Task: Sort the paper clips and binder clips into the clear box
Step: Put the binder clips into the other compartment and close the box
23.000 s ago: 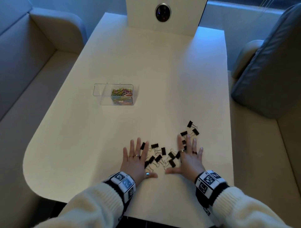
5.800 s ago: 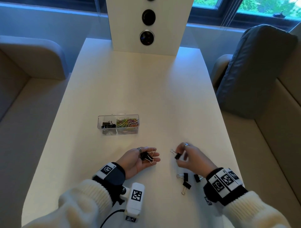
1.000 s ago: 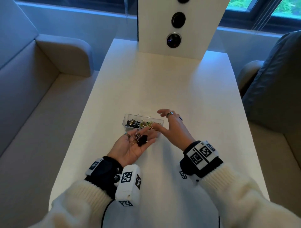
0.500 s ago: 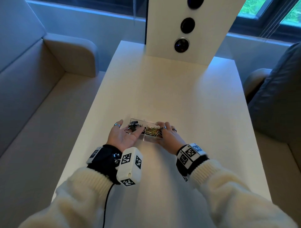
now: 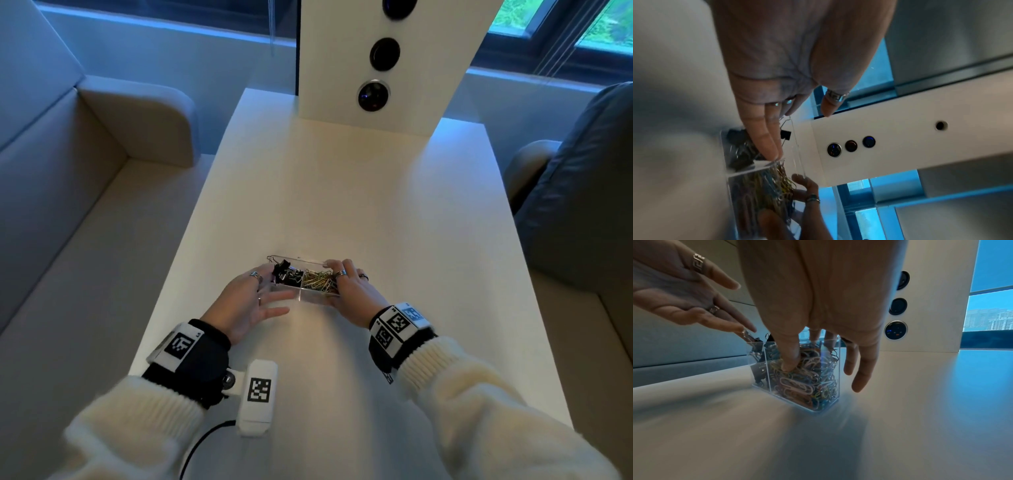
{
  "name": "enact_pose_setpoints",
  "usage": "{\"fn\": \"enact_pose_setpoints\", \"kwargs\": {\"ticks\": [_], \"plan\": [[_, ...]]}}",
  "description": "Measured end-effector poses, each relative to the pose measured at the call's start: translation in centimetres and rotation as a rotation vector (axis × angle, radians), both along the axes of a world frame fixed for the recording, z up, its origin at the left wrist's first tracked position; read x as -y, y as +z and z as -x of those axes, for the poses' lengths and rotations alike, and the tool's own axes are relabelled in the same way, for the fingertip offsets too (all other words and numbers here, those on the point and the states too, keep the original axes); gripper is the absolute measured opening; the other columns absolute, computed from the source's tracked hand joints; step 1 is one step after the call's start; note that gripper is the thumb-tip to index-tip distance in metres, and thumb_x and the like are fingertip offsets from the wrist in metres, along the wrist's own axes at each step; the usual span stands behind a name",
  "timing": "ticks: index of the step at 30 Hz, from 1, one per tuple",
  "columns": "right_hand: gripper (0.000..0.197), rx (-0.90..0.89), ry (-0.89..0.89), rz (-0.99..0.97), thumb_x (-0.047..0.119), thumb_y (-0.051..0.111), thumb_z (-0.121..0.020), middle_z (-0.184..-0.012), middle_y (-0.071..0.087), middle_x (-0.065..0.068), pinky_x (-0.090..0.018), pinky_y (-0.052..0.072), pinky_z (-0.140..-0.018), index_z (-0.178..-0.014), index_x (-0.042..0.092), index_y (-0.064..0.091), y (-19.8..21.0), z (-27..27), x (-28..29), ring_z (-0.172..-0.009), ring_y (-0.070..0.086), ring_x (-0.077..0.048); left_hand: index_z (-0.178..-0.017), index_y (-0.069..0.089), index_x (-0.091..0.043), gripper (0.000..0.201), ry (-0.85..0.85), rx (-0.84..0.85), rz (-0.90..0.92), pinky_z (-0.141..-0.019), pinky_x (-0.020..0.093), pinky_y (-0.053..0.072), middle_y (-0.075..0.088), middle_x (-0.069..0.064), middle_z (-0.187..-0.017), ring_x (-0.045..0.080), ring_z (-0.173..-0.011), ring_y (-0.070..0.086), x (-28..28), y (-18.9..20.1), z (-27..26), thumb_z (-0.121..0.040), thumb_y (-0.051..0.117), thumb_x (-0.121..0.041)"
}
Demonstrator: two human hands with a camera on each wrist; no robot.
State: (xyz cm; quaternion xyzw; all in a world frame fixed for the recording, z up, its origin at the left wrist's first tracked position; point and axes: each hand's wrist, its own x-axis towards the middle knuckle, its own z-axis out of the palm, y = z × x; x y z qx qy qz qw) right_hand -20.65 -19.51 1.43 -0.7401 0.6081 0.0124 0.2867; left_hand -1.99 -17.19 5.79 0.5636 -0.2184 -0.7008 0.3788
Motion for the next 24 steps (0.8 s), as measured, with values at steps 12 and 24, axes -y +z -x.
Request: {"fn": "enact_pose_setpoints", "kwargs": {"ticks": [12,24], "plan": [[0.068,-0.008,-0.010,0.160,0.048,0.056,-0.083,-0.137,0.032,-0.003,-0.044,0.032,-0.104,-0.140,0.023,0.027,1.0,-0.4,-0.4,-0.127,0.030,-0.023,-0.117,0.059,-0.014,0.030,-0.281,0.953,0.499,-0.077,0.023,0.038,0.053,0.001,-0.101,0.018,-0.068,0.050,3.3,-2.6,-1.4,-0.087,0.058,-0.011],[0.027,-0.112,0.239,0.439,0.024,0.056,-0.085,-0.130,0.046,-0.007,-0.048,0.033,-0.097,-0.111,0.018,0.063,1.6,-5.0,1.8,-0.122,0.040,-0.030,-0.094,0.062,-0.018,0.012,-0.278,1.151,0.625,-0.064,0.029,0.043,0.060,-0.008,-0.081,0.015,-0.066,0.048,2.6,-3.2,-1.7,-0.082,0.065,-0.017]]}}
